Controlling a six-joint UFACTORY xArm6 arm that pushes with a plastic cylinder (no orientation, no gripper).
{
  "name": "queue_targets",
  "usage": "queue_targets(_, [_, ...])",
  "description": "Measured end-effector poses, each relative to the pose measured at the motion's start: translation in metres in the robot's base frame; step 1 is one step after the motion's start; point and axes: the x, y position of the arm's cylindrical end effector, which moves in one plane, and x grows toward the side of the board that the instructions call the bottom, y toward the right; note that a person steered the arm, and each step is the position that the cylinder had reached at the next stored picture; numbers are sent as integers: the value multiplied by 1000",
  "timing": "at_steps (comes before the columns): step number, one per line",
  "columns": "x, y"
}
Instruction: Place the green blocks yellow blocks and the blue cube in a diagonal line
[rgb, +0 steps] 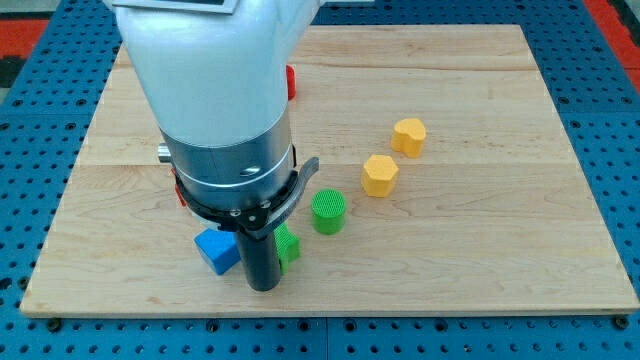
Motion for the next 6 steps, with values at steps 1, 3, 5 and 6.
queue_targets(1, [-4,21])
queue_targets(3, [-3,36])
queue_targets(5, [-13,57])
queue_targets(6, [-1,58])
